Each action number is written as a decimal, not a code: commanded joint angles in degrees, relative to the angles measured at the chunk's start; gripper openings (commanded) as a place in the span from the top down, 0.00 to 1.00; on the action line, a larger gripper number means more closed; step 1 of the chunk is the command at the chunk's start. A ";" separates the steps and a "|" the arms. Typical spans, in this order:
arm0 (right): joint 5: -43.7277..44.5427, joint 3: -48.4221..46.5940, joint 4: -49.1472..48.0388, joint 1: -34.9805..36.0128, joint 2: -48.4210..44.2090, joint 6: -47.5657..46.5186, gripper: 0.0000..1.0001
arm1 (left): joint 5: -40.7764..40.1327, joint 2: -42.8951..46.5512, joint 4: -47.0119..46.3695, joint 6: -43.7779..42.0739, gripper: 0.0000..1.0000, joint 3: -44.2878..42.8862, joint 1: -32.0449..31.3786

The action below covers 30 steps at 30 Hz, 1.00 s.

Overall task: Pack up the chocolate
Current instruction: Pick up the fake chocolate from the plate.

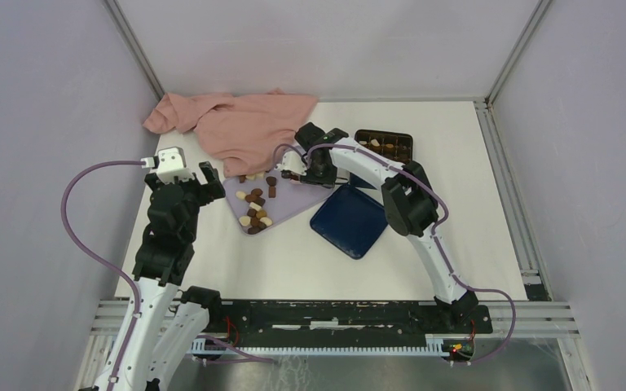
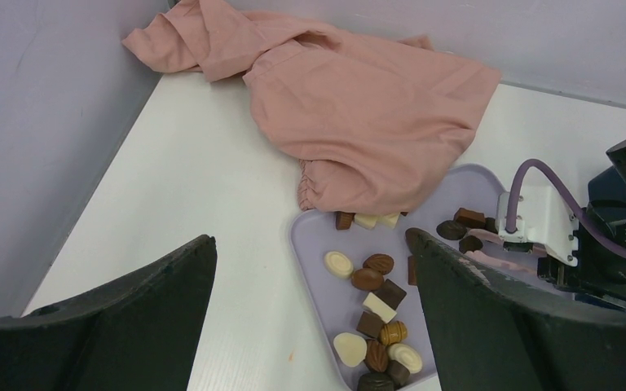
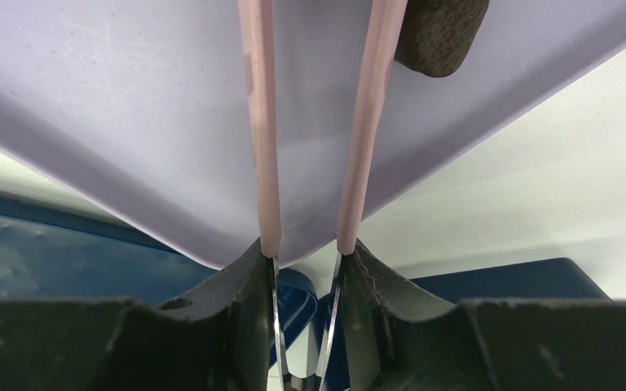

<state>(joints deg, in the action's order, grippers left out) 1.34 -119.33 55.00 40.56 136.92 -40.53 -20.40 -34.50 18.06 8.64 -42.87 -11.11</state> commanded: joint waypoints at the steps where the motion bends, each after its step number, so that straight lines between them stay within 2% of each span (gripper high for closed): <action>1: -3.27 2.09 1.96 1.04 -4.35 -0.42 0.64 | 0.98 -0.04 -2.39 -2.80 0.05 -0.28 0.03; 7: -3.16 3.75 1.69 1.46 -5.09 -0.59 0.68 | 1.00 -0.13 -2.33 -2.76 0.05 -0.28 0.07; 19: -2.49 3.40 3.92 2.57 -4.56 -1.92 0.57 | 1.22 -0.39 -2.40 -2.77 0.05 -0.28 0.09; 30: -2.34 2.98 3.91 2.82 -5.48 -2.01 0.71 | 1.33 -0.30 -2.35 -2.80 0.05 -0.28 0.08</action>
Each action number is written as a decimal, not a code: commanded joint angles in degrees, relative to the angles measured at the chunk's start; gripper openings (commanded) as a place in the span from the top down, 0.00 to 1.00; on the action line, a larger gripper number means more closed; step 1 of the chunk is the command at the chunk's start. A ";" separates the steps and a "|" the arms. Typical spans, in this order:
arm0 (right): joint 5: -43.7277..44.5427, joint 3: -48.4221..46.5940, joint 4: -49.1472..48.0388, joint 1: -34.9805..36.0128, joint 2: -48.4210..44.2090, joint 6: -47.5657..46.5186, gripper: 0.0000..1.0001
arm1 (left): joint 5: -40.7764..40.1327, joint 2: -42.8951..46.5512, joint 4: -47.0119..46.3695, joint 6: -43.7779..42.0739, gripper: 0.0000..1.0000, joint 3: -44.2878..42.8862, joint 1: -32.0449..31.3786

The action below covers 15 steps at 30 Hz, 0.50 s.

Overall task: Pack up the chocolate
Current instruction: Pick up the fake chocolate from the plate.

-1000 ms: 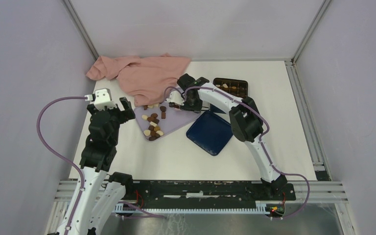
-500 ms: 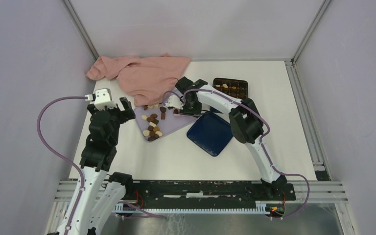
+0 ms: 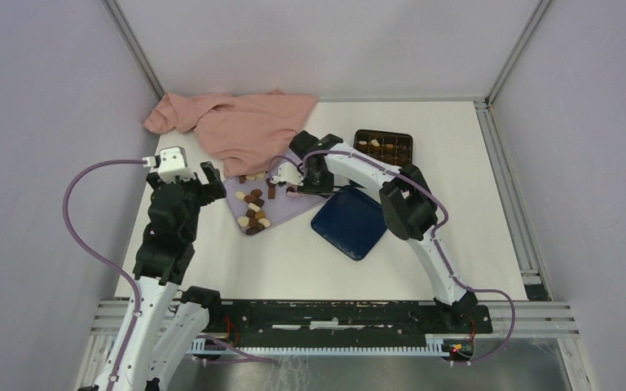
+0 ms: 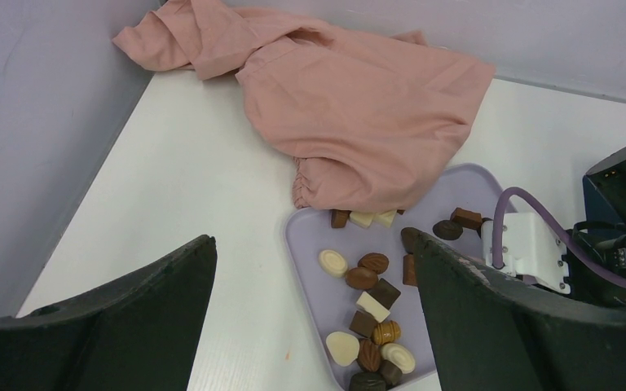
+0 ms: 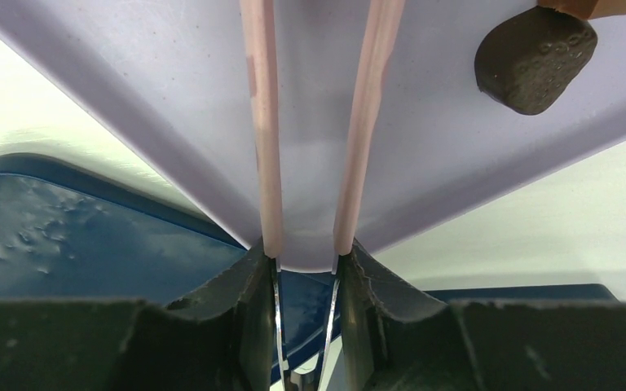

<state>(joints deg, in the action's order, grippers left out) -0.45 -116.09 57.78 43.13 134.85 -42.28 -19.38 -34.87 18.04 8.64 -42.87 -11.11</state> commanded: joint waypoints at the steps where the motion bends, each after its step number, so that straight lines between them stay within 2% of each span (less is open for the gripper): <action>1: -0.83 -0.23 1.09 0.26 -3.66 -0.26 0.72 | 0.30 0.07 -2.34 -2.81 0.05 -0.28 0.00; 15: -5.18 2.25 -0.34 0.22 -9.38 0.18 0.79 | 0.29 0.07 -2.25 -2.80 0.05 -0.28 0.04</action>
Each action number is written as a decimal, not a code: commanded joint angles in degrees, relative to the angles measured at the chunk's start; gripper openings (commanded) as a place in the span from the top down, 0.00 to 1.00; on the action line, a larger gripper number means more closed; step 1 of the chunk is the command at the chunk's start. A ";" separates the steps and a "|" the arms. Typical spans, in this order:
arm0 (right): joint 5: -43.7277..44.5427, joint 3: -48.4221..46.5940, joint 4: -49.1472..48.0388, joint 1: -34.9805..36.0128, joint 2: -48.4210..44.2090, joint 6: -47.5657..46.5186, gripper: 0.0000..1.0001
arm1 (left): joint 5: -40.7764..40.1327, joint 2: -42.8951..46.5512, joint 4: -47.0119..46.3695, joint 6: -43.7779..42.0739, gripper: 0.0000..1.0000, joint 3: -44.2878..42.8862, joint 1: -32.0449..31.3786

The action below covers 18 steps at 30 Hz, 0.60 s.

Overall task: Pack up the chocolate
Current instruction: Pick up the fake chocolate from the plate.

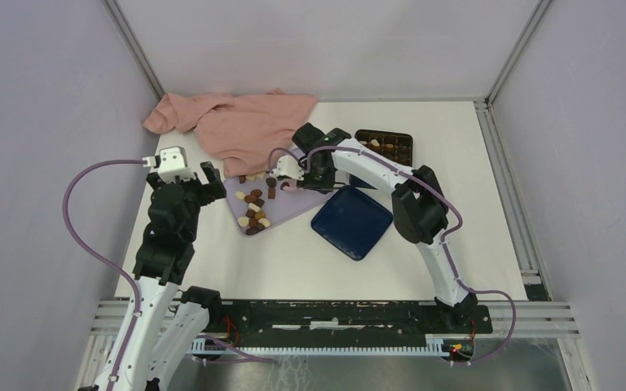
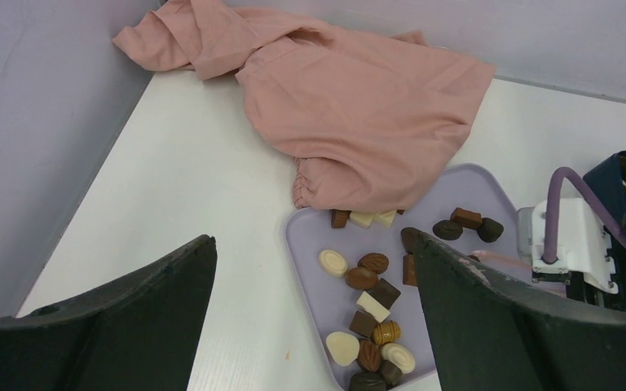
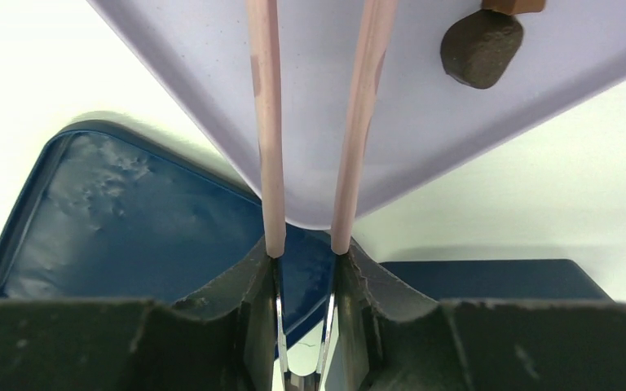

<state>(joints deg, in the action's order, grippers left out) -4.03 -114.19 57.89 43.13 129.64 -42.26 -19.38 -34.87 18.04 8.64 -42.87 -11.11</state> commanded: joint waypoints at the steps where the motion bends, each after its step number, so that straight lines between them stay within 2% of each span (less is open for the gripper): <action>1: -1.74 0.42 -0.50 0.23 -4.38 0.25 0.79 | 0.30 0.07 -2.23 -2.76 0.05 -0.28 0.06; 11: -3.99 1.72 -0.37 -1.39 -9.02 0.66 0.79 | 0.12 0.15 -2.23 -2.87 0.05 -0.28 0.04; 18: -6.02 7.05 -1.64 -6.65 -15.83 0.86 0.79 | 0.21 0.08 -2.27 -2.82 0.05 -0.28 0.04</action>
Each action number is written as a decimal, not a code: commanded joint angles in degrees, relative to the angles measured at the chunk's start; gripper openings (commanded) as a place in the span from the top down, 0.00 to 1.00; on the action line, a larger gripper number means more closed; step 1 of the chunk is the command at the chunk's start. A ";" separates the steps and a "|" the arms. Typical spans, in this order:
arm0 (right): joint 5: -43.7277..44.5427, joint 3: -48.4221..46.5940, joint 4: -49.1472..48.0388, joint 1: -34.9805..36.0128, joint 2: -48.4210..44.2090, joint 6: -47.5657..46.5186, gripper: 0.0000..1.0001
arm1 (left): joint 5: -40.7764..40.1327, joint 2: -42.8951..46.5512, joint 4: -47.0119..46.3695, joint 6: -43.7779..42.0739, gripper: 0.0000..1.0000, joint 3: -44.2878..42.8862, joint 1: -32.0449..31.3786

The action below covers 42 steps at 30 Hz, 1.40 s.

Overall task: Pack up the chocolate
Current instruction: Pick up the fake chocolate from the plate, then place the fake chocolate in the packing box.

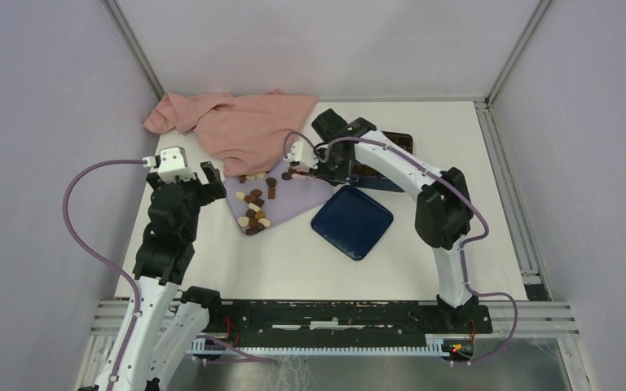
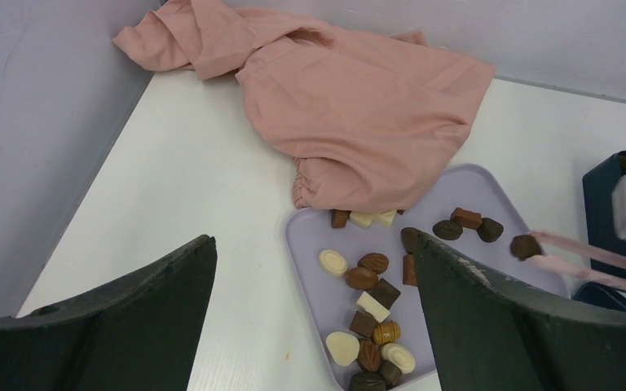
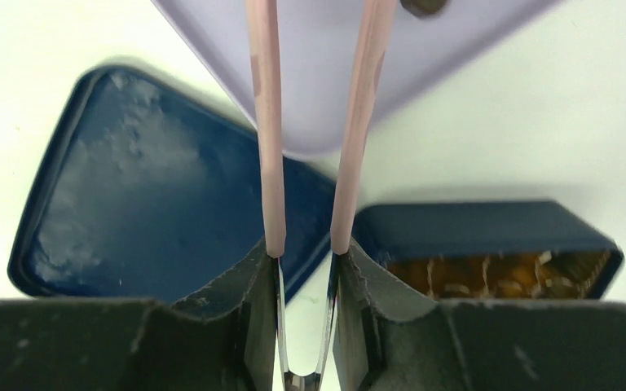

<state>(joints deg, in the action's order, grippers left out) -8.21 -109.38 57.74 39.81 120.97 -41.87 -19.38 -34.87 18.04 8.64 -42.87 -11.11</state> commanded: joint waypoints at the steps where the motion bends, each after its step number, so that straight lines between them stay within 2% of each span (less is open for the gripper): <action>1: -2.07 3.29 -1.81 -4.25 -8.39 0.47 0.79 | 0.22 0.07 -2.23 -2.78 0.05 -0.28 0.04; 11: -2.59 13.96 -5.51 -18.36 -15.59 -0.61 0.79 | 0.44 -0.10 -2.27 -2.78 0.05 -0.29 0.08; 17: 1.71 19.61 -8.08 -22.41 -15.61 -1.20 0.79 | 0.83 -0.46 -2.22 -2.82 0.05 -0.39 0.07; 42: 6.22 14.92 -7.81 -23.34 -7.37 -0.32 0.72 | 1.18 -0.55 -2.22 -2.74 0.05 -0.45 0.07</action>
<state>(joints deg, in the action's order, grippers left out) -3.68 -91.70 50.63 16.34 113.40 -42.44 -18.94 -35.38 18.02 8.64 -42.87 -11.11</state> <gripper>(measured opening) 0.330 0.950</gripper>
